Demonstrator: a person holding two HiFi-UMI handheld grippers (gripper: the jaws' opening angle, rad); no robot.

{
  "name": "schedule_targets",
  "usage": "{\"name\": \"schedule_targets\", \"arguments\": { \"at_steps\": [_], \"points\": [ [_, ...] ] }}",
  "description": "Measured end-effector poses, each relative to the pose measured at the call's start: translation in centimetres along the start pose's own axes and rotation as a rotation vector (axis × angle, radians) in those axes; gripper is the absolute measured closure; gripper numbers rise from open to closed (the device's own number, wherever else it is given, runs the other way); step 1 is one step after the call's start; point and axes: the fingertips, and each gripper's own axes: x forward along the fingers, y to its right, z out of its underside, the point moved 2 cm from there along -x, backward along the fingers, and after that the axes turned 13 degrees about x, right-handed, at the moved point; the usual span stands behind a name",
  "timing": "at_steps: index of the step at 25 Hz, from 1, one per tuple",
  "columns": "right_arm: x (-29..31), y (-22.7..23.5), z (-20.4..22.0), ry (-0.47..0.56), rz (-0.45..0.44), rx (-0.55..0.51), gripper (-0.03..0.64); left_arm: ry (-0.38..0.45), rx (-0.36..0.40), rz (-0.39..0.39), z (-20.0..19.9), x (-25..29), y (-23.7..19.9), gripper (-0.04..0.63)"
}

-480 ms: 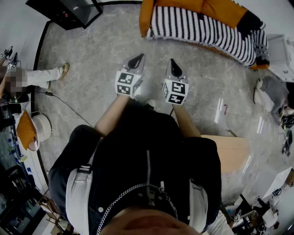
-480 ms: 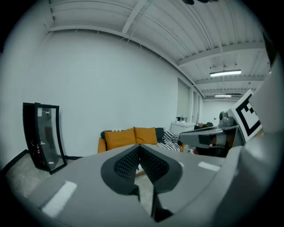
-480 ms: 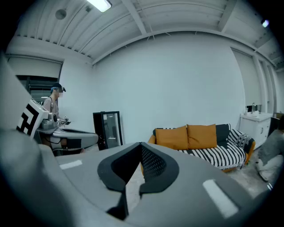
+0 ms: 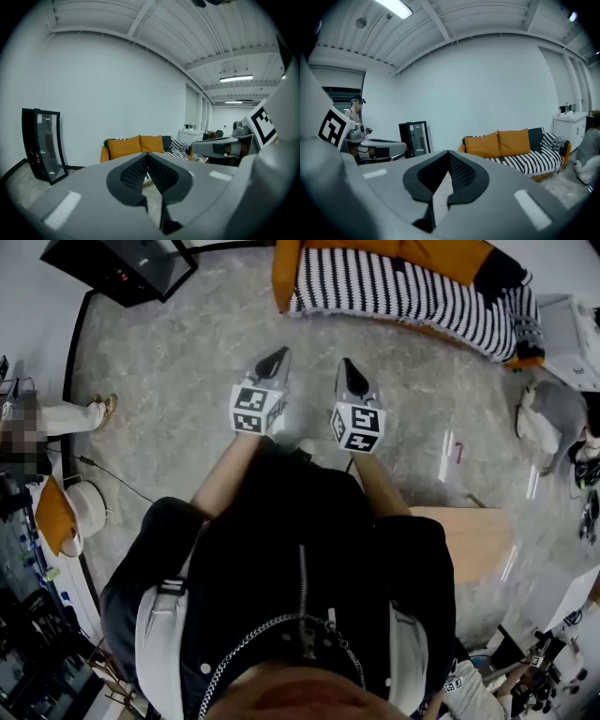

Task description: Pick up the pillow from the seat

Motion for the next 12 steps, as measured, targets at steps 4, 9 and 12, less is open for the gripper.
{"name": "schedule_targets", "arguments": {
  "at_steps": [4, 9, 12],
  "points": [
    [-0.1, 0.9, 0.0, -0.018, -0.020, 0.009, 0.615, 0.001, -0.001, -0.003, -0.4, 0.5, 0.6, 0.584],
    [-0.5, 2.4, -0.6, -0.019, -0.021, 0.009, 0.615, 0.009, 0.010, -0.001, -1.6, 1.3, 1.6, 0.584],
    [-0.6, 3.0, -1.1, -0.008, -0.012, 0.020, 0.615, 0.017, 0.010, 0.008, -2.3, 1.9, 1.8, 0.584]
  ]
}}
